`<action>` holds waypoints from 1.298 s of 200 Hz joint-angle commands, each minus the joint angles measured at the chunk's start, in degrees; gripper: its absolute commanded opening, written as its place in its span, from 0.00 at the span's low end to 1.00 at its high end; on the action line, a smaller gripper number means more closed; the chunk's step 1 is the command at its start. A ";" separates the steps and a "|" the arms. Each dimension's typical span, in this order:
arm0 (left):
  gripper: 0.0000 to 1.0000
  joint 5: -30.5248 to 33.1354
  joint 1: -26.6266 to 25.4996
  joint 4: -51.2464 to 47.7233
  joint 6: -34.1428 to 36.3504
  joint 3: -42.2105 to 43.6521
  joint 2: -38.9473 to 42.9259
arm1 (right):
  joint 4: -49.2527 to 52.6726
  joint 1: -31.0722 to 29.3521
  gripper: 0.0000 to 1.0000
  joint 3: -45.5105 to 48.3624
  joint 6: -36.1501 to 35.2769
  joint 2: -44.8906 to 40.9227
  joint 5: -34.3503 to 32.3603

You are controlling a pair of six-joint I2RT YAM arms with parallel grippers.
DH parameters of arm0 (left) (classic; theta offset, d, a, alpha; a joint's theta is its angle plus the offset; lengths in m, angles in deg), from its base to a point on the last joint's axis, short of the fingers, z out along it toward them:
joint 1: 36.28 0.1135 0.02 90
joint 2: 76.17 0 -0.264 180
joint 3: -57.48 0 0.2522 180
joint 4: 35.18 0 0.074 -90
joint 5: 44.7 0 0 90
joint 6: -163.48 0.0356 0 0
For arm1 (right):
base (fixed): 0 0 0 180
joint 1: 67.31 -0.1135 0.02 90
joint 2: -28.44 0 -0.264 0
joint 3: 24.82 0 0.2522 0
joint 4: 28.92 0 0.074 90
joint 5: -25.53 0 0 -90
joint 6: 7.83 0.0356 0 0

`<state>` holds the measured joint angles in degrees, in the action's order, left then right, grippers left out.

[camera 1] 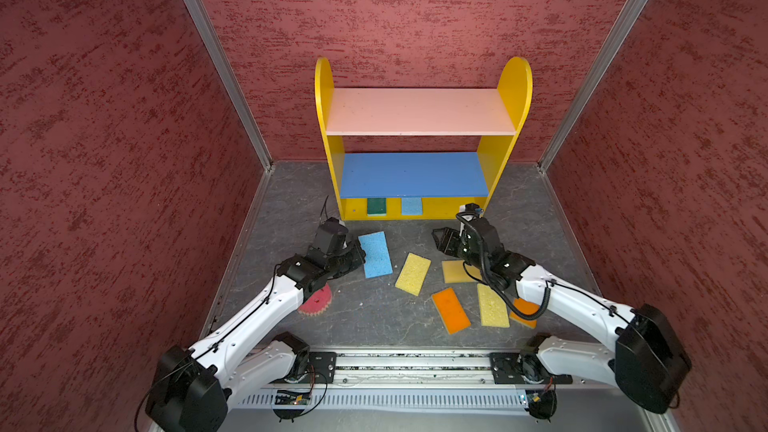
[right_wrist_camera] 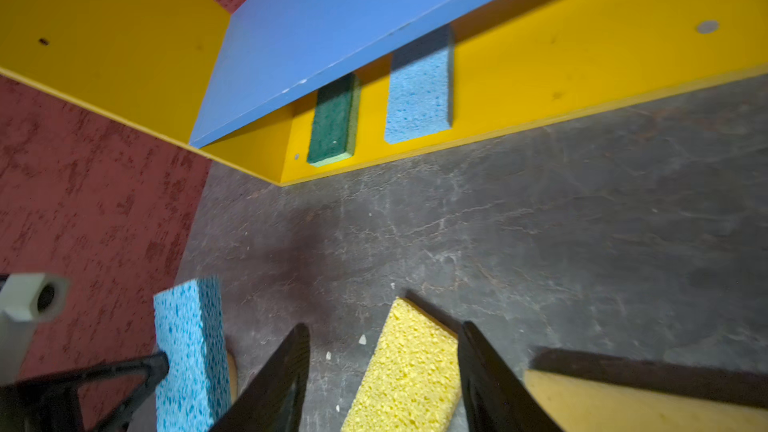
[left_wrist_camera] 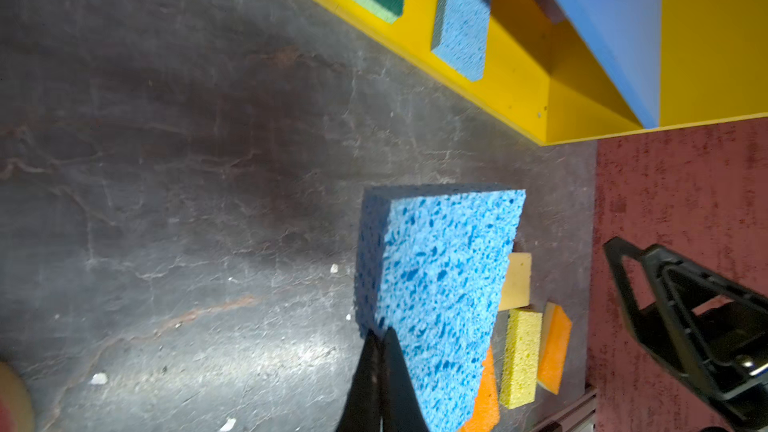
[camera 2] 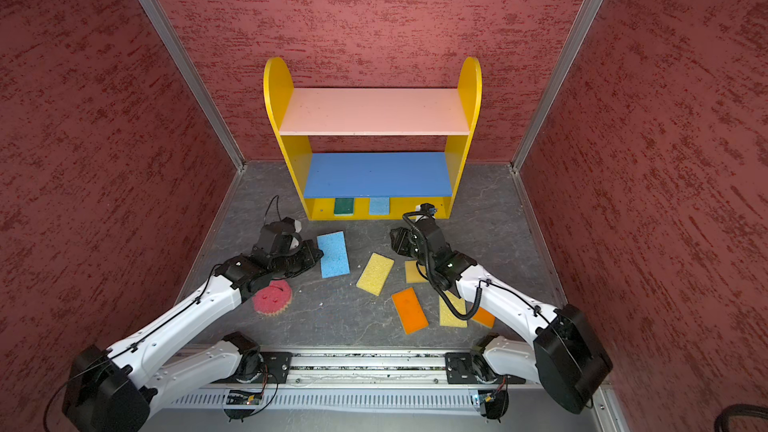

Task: Place and organize the cleaning sponges onto the shelf
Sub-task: 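Lift the blue sponge with the left gripper while the right gripper closes on it, then carry the blue sponge to the shelf front with the right gripper while the left withdraws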

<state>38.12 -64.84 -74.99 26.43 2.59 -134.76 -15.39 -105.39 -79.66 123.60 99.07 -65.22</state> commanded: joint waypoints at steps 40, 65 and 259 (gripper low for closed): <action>0.00 -1.05 0.23 1.40 0.76 -4.30 -2.83 | -10.36 -8.44 0.68 -4.11 -1.79 7.31 12.26; 0.00 -0.91 0.27 1.63 0.22 -4.12 -2.77 | -13.81 -9.70 0.68 -3.78 -0.25 10.06 14.66; 0.95 -3.85 7.31 -0.70 0.77 1.17 5.37 | -9.00 -2.53 0.00 0.91 -2.65 7.85 10.38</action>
<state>35.96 -60.07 -74.68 26.08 2.79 -132.29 -33.81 -111.64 -79.73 126.22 110.59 -48.46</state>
